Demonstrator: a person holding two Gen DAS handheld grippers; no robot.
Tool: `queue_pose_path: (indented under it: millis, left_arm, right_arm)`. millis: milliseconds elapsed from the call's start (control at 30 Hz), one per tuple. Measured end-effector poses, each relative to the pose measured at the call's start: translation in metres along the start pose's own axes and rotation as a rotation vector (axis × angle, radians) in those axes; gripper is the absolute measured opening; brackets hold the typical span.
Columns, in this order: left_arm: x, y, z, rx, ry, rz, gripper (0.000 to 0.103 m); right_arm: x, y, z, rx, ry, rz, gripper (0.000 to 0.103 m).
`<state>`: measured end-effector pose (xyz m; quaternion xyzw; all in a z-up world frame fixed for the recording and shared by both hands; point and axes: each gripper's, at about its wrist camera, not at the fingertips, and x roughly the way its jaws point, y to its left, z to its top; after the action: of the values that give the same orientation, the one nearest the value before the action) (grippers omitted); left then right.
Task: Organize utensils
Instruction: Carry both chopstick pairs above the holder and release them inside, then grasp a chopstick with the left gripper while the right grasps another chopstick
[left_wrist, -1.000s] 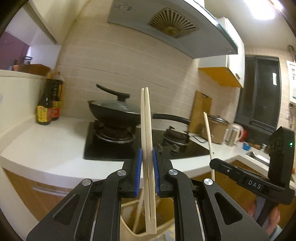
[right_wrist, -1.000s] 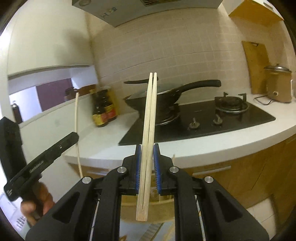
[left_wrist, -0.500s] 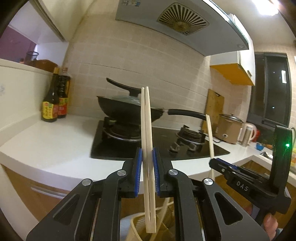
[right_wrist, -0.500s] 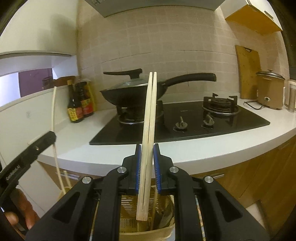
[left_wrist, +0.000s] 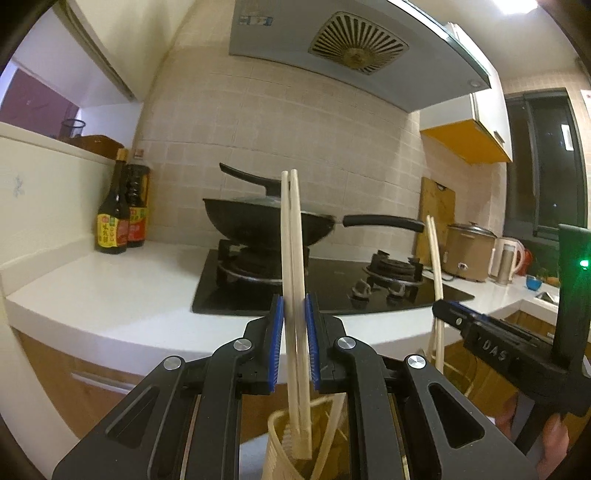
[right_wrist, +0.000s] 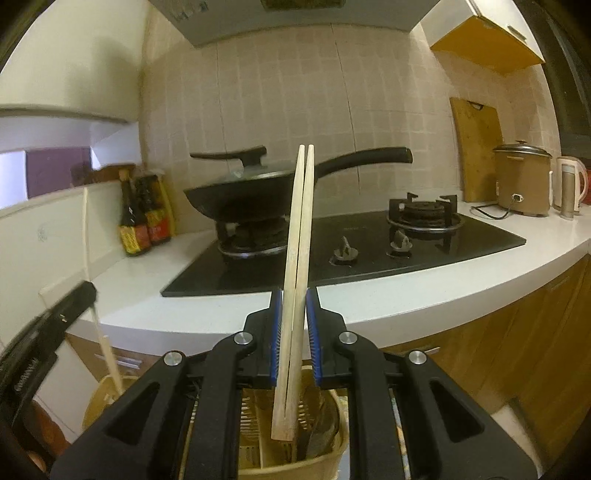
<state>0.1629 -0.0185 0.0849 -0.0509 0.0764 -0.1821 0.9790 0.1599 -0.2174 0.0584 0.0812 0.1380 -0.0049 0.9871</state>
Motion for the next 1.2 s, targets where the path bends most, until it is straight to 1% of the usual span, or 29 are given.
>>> queue_pose_path:
  millis: [67, 100, 167, 200, 233, 267, 300, 333, 400, 433, 467, 500, 533, 600, 700, 800, 900, 967, 1033, 1100, 1133, 1167, 1200]
  left_arm:
    - [-0.004, 0.001, -0.004, 0.009, 0.012, -0.013, 0.013]
    - [-0.005, 0.002, -0.005, 0.014, 0.023, -0.022, 0.016]
    - [-0.007, 0.003, -0.007, 0.02, 0.044, -0.033, 0.018]
    - [-0.009, 0.003, -0.008, 0.019, 0.047, -0.031, 0.021]
    - [-0.013, 0.006, -0.009, 0.013, 0.053, -0.029, 0.029]
    - [-0.016, 0.008, -0.01, 0.004, 0.062, -0.027, 0.034]
    - [-0.021, 0.011, -0.011, -0.012, 0.07, -0.032, 0.042]
    - [-0.026, 0.013, -0.012, -0.023, 0.075, -0.04, 0.045]
    - [-0.039, 0.018, -0.013, -0.045, 0.104, -0.057, 0.046]
    - [-0.044, 0.019, -0.014, -0.051, 0.114, -0.066, 0.046]
    - [-0.052, 0.021, -0.014, -0.061, 0.122, -0.078, 0.046]
    - [-0.06, 0.021, -0.014, -0.07, 0.131, -0.089, 0.047]
    - [-0.065, 0.021, -0.014, -0.074, 0.141, -0.096, 0.052]
    - [-0.078, 0.017, -0.016, -0.081, 0.166, -0.101, 0.06]
    - [-0.095, 0.01, -0.025, -0.084, 0.22, -0.123, 0.061]
    - [-0.105, -0.004, -0.044, -0.06, 0.321, -0.14, 0.061]
    - [-0.106, -0.015, -0.064, -0.04, 0.413, -0.144, 0.061]
    - [-0.103, -0.024, -0.083, -0.02, 0.504, -0.15, 0.061]
    - [-0.097, -0.033, -0.101, -0.003, 0.586, -0.171, 0.06]
    - [-0.089, -0.042, -0.123, 0.015, 0.689, -0.199, 0.059]
    - [-0.085, -0.045, -0.132, 0.023, 0.736, -0.213, 0.055]
    - [-0.082, -0.048, -0.139, 0.027, 0.768, -0.225, 0.052]
    - [-0.078, -0.052, -0.147, 0.034, 0.807, -0.245, 0.048]
  right_arm:
    - [-0.006, -0.002, -0.006, 0.0, 0.019, 0.027, 0.014]
    - [-0.011, -0.004, -0.009, 0.008, 0.034, 0.049, 0.017]
    - [-0.02, -0.007, -0.012, 0.019, 0.046, 0.06, 0.031]
    - [-0.026, -0.009, -0.012, 0.023, 0.045, 0.059, 0.036]
    - [-0.036, -0.012, -0.013, 0.028, 0.041, 0.052, 0.05]
    - [-0.046, -0.014, -0.014, 0.028, 0.04, 0.041, 0.053]
    - [-0.052, -0.015, -0.014, 0.026, 0.046, 0.04, 0.053]
    - [-0.061, -0.018, -0.015, 0.024, 0.07, 0.042, 0.053]
    - [-0.074, -0.021, -0.019, 0.025, 0.112, 0.02, 0.054]
    - [-0.082, -0.024, -0.023, 0.028, 0.135, 0.026, 0.055]
    - [-0.089, -0.025, -0.026, 0.027, 0.156, 0.034, 0.059]
    - [-0.097, -0.025, -0.031, 0.013, 0.186, 0.019, 0.062]
    - [-0.101, -0.025, -0.035, -0.001, 0.206, 0.004, 0.063]
    - [-0.109, -0.023, -0.044, -0.024, 0.259, -0.009, 0.064]
    - [-0.12, -0.023, -0.067, -0.034, 0.363, -0.007, 0.064]
    - [-0.128, -0.025, -0.097, -0.019, 0.476, 0.0, 0.064]
    - [-0.132, -0.027, -0.12, -0.006, 0.546, -0.002, 0.064]
    - [-0.134, -0.029, -0.135, 0.008, 0.588, -0.003, 0.064]
    - [-0.132, -0.033, -0.147, 0.019, 0.638, -0.009, 0.063]
    - [-0.13, -0.036, -0.156, 0.032, 0.678, 0.008, 0.063]
    - [-0.129, -0.037, -0.161, 0.036, 0.699, 0.01, 0.061]
    - [-0.129, -0.038, -0.163, 0.035, 0.708, 0.005, 0.059]
    - [-0.13, -0.039, -0.166, 0.033, 0.717, -0.005, 0.059]
